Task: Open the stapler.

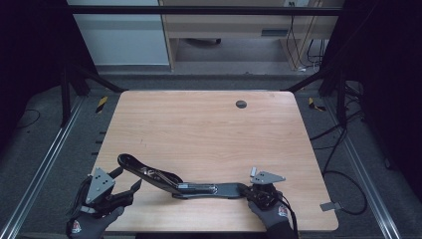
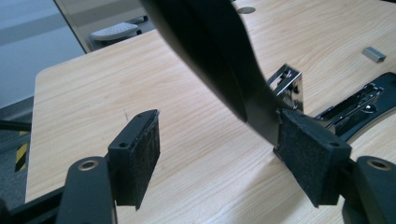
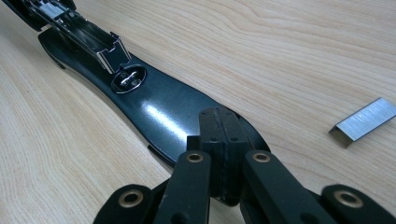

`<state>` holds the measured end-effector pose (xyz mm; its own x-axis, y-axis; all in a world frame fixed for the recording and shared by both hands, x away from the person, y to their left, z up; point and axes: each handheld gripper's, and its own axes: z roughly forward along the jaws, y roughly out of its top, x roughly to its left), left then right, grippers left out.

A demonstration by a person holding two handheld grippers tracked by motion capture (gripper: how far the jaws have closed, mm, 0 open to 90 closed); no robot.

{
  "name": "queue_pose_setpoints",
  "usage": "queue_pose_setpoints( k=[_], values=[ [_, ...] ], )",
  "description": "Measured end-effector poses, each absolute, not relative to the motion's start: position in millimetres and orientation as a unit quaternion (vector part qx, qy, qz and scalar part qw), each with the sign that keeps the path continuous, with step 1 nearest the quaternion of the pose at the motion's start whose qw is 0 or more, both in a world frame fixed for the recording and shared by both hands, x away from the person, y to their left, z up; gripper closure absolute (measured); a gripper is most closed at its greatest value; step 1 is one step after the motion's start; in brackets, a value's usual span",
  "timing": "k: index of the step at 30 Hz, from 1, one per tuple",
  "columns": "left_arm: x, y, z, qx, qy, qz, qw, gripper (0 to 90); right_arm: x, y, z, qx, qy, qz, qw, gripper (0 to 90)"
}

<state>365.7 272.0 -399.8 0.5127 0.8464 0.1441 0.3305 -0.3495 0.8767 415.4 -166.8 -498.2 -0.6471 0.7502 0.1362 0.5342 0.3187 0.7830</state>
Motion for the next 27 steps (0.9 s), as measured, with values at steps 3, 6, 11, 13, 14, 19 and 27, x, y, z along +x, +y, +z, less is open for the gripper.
queue_pose_setpoints(
  k=[3,6,11,13,14,19,27],
  values=[
    [365,273,-404,0.763,0.387,0.306,0.417,29.4,415,-167,-498,0.400,0.802,0.425,0.127,90.0],
    [363,275,-408,0.764,0.387,0.307,0.415,29.4,415,-167,-498,0.401,0.802,0.425,0.126,90.0],
    [362,278,-419,0.766,0.388,0.311,0.407,29.8,416,-167,-498,0.399,0.802,0.425,0.128,90.0],
    [362,278,-423,0.767,0.390,0.313,0.403,30.0,415,-167,-498,0.401,0.802,0.425,0.126,90.0],
    [362,278,-426,0.767,0.391,0.314,0.400,30.4,415,-167,-498,0.401,0.802,0.425,0.126,90.0],
    [365,278,-435,0.770,0.395,0.316,0.390,33.3,416,-167,-498,0.400,0.802,0.425,0.127,90.0],
    [372,281,-448,0.767,0.406,0.317,0.383,40.9,416,-166,-497,0.400,0.804,0.421,0.127,90.0]
  ],
)
